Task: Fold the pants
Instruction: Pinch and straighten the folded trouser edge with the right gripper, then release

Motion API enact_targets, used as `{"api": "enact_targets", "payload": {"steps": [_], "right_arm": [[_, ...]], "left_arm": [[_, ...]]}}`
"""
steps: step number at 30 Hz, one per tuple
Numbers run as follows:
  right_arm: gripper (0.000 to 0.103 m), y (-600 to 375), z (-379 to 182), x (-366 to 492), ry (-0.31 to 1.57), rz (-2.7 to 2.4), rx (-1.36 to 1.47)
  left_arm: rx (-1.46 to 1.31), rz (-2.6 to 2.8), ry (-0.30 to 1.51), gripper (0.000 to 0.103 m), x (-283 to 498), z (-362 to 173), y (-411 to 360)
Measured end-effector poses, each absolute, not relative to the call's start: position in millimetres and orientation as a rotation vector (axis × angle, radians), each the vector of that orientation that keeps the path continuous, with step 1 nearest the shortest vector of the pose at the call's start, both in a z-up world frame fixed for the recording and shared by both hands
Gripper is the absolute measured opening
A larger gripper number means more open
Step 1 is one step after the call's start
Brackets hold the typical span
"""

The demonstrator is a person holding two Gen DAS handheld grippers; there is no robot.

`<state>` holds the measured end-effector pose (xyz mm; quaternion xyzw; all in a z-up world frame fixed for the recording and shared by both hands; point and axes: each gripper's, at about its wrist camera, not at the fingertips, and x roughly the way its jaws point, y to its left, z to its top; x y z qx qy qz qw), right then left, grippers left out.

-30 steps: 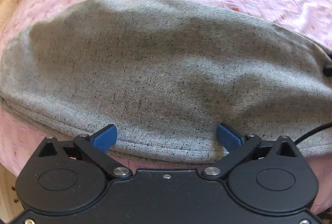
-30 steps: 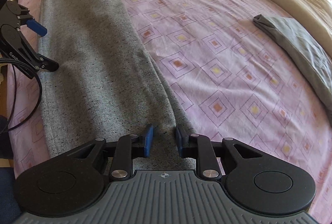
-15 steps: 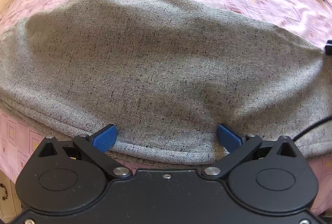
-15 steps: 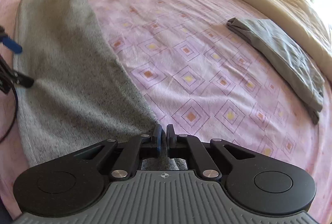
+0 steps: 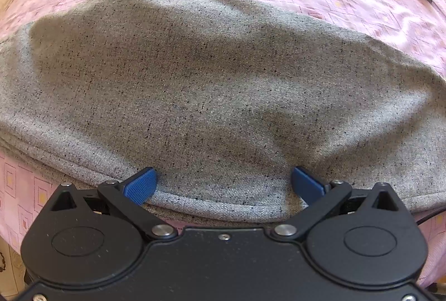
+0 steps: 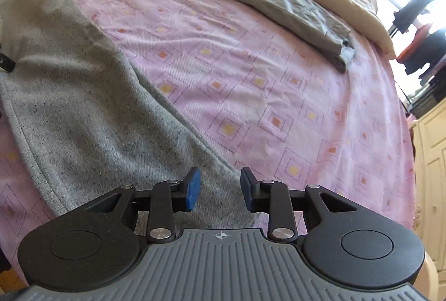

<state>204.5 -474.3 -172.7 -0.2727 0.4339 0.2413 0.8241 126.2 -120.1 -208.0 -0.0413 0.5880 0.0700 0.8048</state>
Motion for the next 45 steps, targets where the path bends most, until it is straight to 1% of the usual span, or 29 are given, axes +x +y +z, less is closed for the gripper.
{"api": "enact_targets", "payload": {"steps": [6, 11, 13, 15, 17, 18, 19, 23, 24, 27, 28, 30, 33, 37, 38, 45], "right_arm": [[0.031, -445, -178, 223, 0.895, 0.703, -0.615], [0.03, -412, -189, 226, 0.918, 0.872, -0.729], [0.03, -405, -190, 230, 0.944, 0.875, -0.741], [0.029, -404, -189, 237, 1.006, 0.848, -0.692], [0.008, -407, -186, 241, 1.041, 0.827, -0.623], [0.004, -407, -185, 240, 1.044, 0.817, -0.603], [0.004, -409, -183, 239, 1.043, 0.803, -0.587], [0.003, -419, -178, 239, 1.013, 0.706, -0.535], [0.0, -422, -178, 239, 1.003, 0.666, -0.542], [0.001, -431, -183, 244, 1.022, 0.575, -0.526], [0.003, -434, -182, 242, 1.013, 0.553, -0.52], [0.004, -436, -175, 235, 0.962, 0.535, -0.52], [0.01, -431, -163, 223, 0.916, 0.529, -0.511], [0.021, -407, -151, 202, 0.847, 0.538, -0.557], [0.023, -400, -149, 197, 0.829, 0.541, -0.563], [0.023, -343, -140, 167, 0.8, 0.577, -0.505]], "left_arm": [[-0.083, 0.151, 1.265, 0.103, 128, -207, -122], [-0.079, 0.158, 1.253, 0.103, 126, -207, -123], [-0.08, 0.159, 1.247, 0.103, 125, -207, -123], [-0.077, 0.162, 1.249, 0.103, 125, -206, -124], [-0.069, 0.166, 1.252, 0.103, 126, -203, -126], [-0.061, 0.163, 1.248, 0.102, 126, -200, -127], [-0.049, 0.16, 1.236, 0.1, 125, -195, -129], [-0.037, 0.159, 1.133, 0.1, 119, -170, -130], [-0.042, 0.154, 1.131, 0.1, 119, -166, -129], [-0.054, 0.164, 1.115, 0.1, 117, -155, -121], [-0.061, 0.172, 1.109, 0.1, 116, -151, -117], [-0.082, 0.202, 1.102, 0.1, 114, -143, -106], [-0.108, 0.254, 1.093, 0.1, 112, -135, -84], [-0.105, 0.327, 1.092, 0.1, 106, -128, -51], [-0.097, 0.345, 1.097, 0.1, 105, -127, -43], [-0.035, 0.409, 1.11, 0.1, 94, -124, 15]]}}
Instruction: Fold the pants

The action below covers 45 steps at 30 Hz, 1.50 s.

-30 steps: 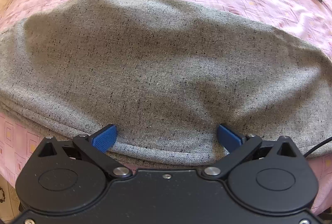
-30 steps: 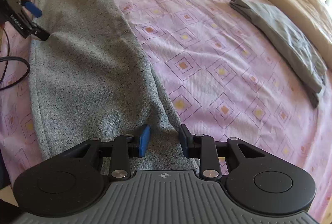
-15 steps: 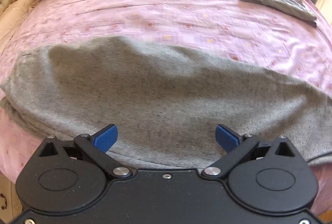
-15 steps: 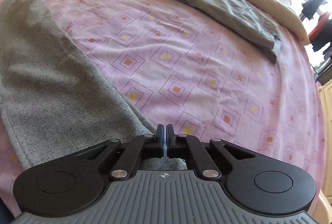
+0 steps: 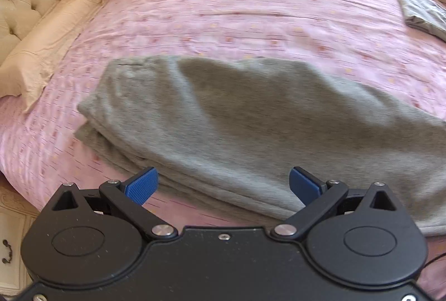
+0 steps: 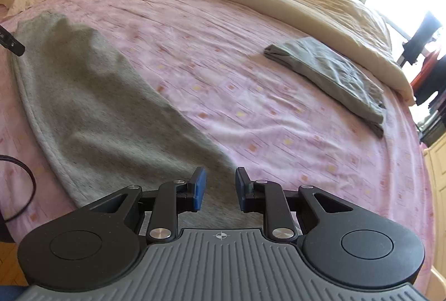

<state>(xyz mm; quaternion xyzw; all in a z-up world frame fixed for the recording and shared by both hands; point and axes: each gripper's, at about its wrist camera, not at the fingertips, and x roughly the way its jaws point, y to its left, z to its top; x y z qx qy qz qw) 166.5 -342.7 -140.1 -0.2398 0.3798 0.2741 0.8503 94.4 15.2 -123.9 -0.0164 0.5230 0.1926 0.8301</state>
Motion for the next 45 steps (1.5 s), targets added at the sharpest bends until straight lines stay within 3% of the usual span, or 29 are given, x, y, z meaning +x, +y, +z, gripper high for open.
{"api": "enact_targets", "payload": {"steps": [10, 26, 35, 37, 45], "right_arm": [[0.023, -195, -130, 127, 0.789, 0.728, -0.478], [0.023, 111, -162, 74, 0.703, 1.029, -0.752], [0.022, 167, -206, 65, 0.663, 1.065, -1.0], [0.004, 164, -199, 69, 0.678, 1.074, -0.94], [0.004, 139, -153, 77, 0.75, 1.095, -0.735]], "left_arm": [[0.015, 0.354, 1.124, 0.1, 123, -125, 136], [0.041, 0.28, 1.188, 0.1, 135, -137, 288], [0.012, 0.253, 1.179, 0.1, 130, -134, 306], [0.019, 0.232, 1.172, 0.1, 131, -129, 306], [0.024, 0.119, 1.121, 0.1, 152, -119, 286]]}}
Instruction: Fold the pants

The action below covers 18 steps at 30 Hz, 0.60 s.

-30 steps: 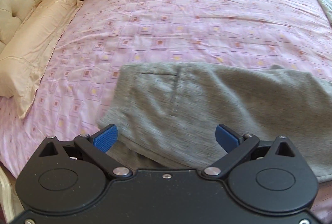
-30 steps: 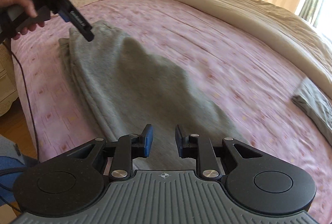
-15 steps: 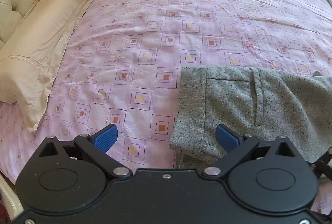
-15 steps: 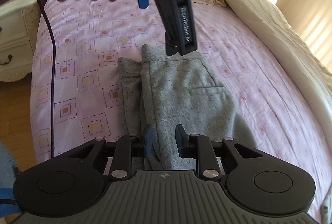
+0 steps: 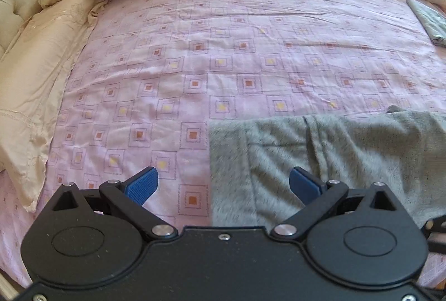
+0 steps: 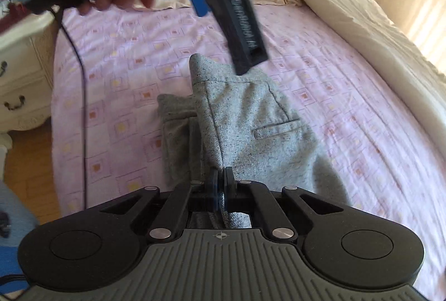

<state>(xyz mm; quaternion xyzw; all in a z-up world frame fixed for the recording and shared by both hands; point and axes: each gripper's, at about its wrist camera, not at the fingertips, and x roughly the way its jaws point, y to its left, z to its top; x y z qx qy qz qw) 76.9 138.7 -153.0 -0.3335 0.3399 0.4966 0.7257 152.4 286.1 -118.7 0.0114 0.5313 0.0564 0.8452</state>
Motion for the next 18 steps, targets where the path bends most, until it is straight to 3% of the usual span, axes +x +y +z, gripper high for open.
{"api": "enact_targets", "payload": {"steps": [9, 15, 17, 18], "right_arm": [[0.005, 139, -175, 73, 0.888, 1.068, -0.695], [0.006, 104, -135, 103, 0.883, 0.997, -0.551], [0.013, 89, -124, 123, 0.852, 0.928, -0.503], [0.022, 82, -120, 137, 0.834, 0.876, -0.482]], "left_arm": [[0.129, 0.008, 1.249, 0.1, 160, -193, 247], [-0.142, 0.068, 1.244, 0.103, 135, -207, 281], [-0.197, 0.072, 1.25, 0.103, 134, -209, 287], [-0.2, 0.072, 1.248, 0.103, 133, -209, 287]]}}
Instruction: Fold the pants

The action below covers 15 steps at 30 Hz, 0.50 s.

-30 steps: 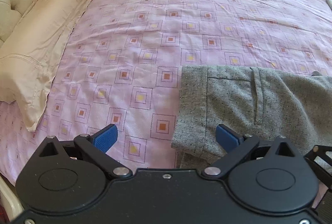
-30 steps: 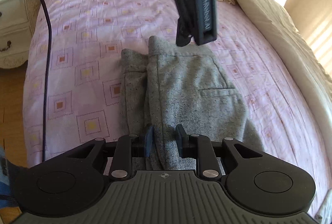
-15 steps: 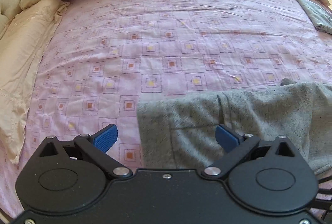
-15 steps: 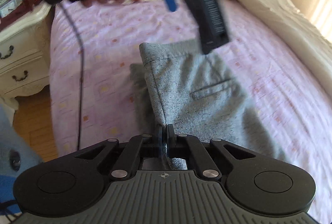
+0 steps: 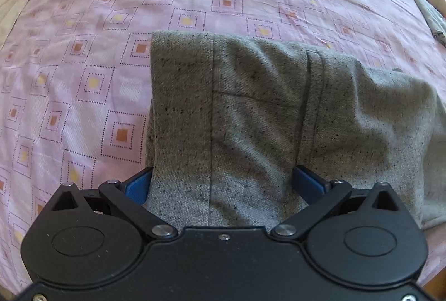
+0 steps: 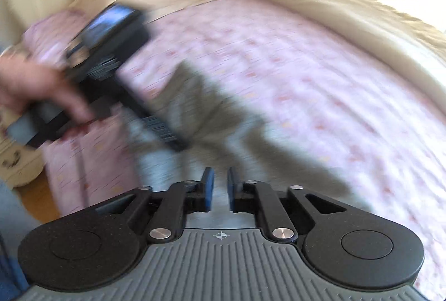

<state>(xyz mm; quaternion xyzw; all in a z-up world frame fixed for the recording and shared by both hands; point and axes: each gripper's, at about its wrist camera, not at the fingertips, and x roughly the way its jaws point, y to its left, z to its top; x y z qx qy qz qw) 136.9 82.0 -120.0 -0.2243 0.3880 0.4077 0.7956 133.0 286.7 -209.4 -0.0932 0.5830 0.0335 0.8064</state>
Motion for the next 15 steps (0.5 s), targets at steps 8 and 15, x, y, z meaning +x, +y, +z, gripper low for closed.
{"api": "enact_targets", "payload": {"steps": [8, 15], "right_arm": [[0.026, 71, -155, 256, 0.906, 0.577, -0.447], [0.026, 71, -191, 212, 1.035, 0.67, -0.498]], "left_arm": [[-0.039, 0.065, 1.208, 0.103, 132, -200, 267], [-0.002, 0.052, 1.105, 0.095, 141, -139, 264]]}}
